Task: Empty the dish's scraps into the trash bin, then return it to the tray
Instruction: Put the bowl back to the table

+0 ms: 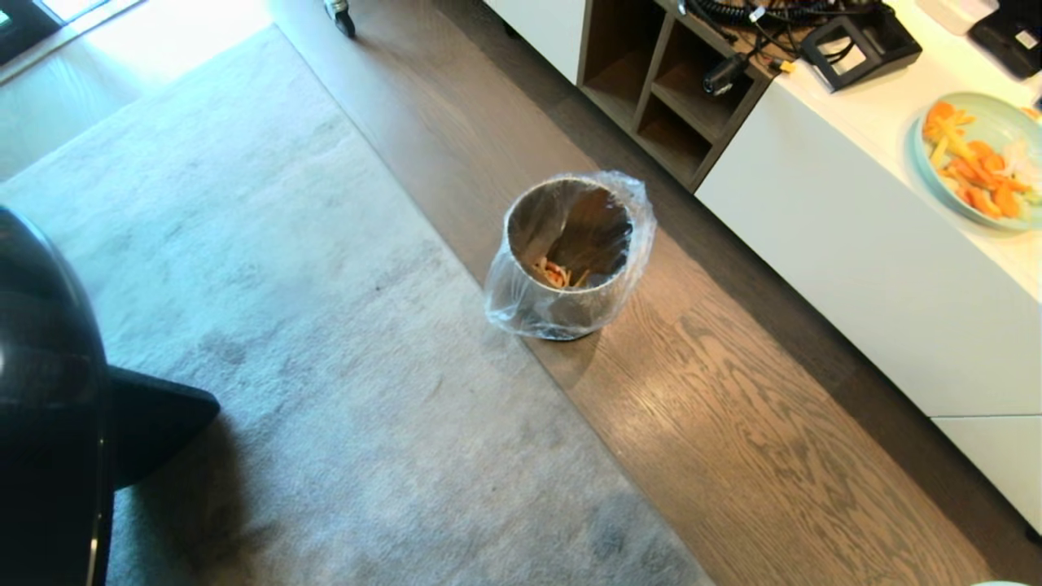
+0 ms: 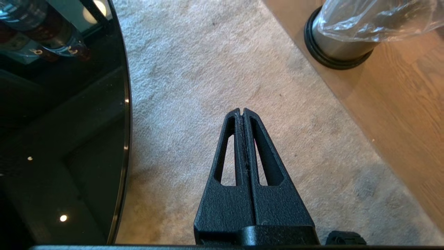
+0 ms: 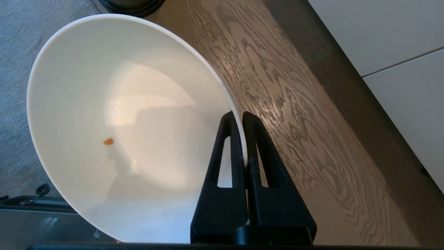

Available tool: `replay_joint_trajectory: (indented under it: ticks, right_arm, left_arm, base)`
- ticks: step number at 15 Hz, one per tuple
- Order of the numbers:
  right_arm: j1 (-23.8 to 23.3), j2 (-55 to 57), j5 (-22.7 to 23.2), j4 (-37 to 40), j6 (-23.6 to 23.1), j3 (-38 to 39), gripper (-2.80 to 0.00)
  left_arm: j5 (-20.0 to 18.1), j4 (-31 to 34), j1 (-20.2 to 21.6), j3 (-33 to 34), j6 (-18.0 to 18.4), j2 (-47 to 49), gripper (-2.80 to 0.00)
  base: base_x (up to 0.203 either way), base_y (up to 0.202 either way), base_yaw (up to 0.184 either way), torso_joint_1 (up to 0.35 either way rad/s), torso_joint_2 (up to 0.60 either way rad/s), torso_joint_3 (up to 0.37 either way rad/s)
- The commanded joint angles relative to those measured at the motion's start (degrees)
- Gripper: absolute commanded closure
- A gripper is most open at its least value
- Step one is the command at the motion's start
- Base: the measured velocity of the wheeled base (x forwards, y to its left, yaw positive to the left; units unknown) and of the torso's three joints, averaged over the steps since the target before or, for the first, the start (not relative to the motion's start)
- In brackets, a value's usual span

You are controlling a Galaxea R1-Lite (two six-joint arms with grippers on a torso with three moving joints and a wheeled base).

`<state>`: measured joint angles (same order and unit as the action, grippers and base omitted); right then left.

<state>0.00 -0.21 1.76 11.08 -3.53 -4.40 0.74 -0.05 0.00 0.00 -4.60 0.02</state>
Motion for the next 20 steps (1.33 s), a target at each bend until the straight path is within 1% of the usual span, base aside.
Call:
replay_joint_trajectory:
  ticks: [1,20]
  right_arm:
    - [0.0,0.2,0.0,0.1,0.0,0.0,0.0]
    - [0.0,0.2,0.0,0.1,-0.1,0.0,0.0]
  left_arm:
    - [0.0,0.0,0.0,0.0,-0.1,0.0,0.0]
    - [0.0,0.0,0.0,0.0,-0.2,0.0,0.0]
  base:
    - [0.0,0.0,0.0,0.006,0.0,0.193]
    - [0.0,0.0,0.0,0.003,0.0,0.202]
